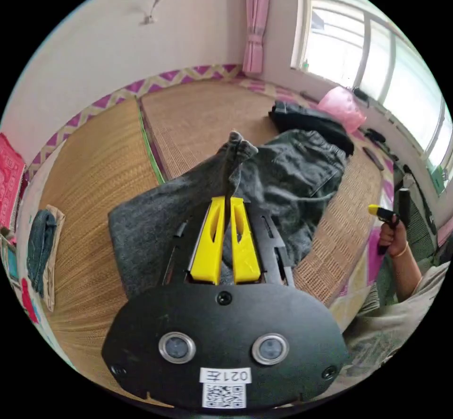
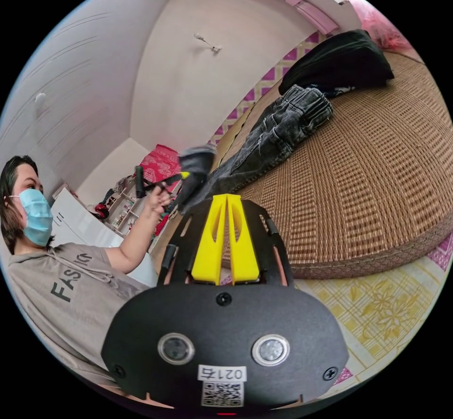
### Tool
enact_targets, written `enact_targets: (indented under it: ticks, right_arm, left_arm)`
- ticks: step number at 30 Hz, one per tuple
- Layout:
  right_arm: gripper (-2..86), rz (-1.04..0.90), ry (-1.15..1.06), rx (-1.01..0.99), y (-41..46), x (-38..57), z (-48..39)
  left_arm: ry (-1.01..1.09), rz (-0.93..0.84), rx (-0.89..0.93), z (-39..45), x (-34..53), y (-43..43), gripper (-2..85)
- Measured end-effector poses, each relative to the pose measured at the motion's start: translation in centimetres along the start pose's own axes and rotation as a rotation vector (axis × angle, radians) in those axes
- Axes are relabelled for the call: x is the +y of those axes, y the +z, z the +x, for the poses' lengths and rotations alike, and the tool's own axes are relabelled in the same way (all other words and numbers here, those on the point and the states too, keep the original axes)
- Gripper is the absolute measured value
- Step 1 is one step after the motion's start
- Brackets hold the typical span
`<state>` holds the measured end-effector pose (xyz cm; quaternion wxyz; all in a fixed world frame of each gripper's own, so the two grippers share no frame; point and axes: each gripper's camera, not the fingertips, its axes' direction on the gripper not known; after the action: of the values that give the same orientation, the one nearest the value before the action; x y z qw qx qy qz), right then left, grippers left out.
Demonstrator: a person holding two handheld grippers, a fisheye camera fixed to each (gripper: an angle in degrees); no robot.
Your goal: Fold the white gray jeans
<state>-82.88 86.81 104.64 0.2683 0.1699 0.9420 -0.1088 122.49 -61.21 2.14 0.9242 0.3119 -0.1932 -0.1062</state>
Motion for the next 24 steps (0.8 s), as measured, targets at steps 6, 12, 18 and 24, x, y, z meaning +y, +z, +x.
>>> enact_targets:
  ticks: [6, 12, 18, 24]
  right_arm:
    - [-0.6, 0.045, 0.002, -0.029, -1.5, 0.5, -0.3]
    - [-0.6, 0.036, -0.026, -0.015, -1.5, 0.3, -1.8]
    - [-0.5, 0.031, -0.015, 0.007, -1.1, -0.6, -3.2]
    - [2.2, 0.017, 0.031, 0.073, -0.3, -2.5, -4.6]
  left_arm:
    - [-0.044, -0.051, -0.008, 4.6, -1.0, 6.4, 1.5]
    - [0.194, -0.099, 0.058, 8.4, -1.9, 6.5, 5.1]
    - [0.044, 0.047, 0.269, 3.8, -2.1, 2.7, 1.8]
    - [-0.139, -0.007, 0.471, -2.2, 0.1, 5.6, -0.6]
